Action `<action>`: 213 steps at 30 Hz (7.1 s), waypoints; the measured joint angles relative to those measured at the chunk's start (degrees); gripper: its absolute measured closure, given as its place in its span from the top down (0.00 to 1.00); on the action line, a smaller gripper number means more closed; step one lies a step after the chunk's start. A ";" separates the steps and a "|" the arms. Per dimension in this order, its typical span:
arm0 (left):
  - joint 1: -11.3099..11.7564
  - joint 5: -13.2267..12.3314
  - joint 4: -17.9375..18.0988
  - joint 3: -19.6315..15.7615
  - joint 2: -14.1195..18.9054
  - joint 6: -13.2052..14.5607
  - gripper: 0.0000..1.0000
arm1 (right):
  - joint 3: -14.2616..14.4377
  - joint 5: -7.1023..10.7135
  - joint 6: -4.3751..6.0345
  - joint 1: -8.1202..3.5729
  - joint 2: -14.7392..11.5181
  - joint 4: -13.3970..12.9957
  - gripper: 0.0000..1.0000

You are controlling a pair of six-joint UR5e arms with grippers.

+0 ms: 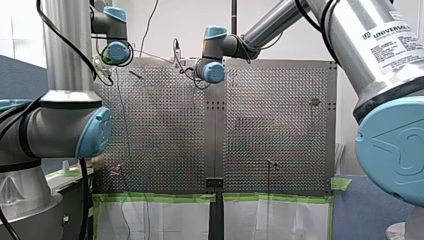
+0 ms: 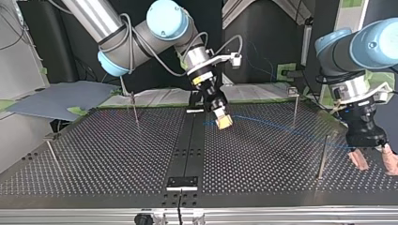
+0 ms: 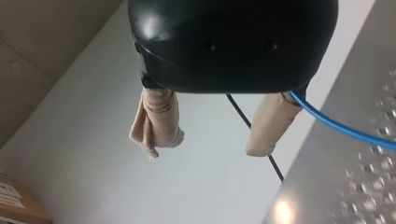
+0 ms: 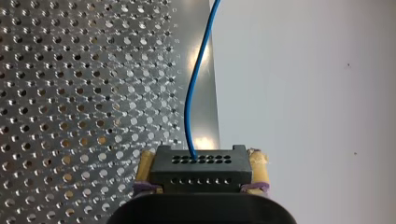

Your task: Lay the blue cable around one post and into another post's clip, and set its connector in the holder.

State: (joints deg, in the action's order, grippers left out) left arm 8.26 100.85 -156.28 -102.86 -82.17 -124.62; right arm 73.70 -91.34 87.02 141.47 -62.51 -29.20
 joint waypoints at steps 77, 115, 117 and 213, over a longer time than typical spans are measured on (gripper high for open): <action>2.37 -10.12 6.66 -0.20 -16.39 -1.80 1.00 | 20.85 -19.40 10.67 -16.09 1.88 -8.70 0.00; 1.76 -9.93 6.76 -0.16 -16.38 -1.03 1.00 | 42.50 -26.50 4.18 -32.20 7.34 -30.35 0.00; 1.76 -9.93 6.76 -0.16 -16.38 -1.00 1.00 | 43.44 -25.80 4.24 -32.20 8.27 -31.29 0.00; 2.20 -11.95 6.22 -0.51 -16.38 -13.38 1.00 | 34.46 30.31 5.64 -48.75 24.66 -37.99 0.00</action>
State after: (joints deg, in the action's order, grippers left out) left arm 10.45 88.90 -150.06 -103.37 -98.55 -137.99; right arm 108.16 -61.03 92.66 92.72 -37.84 -67.19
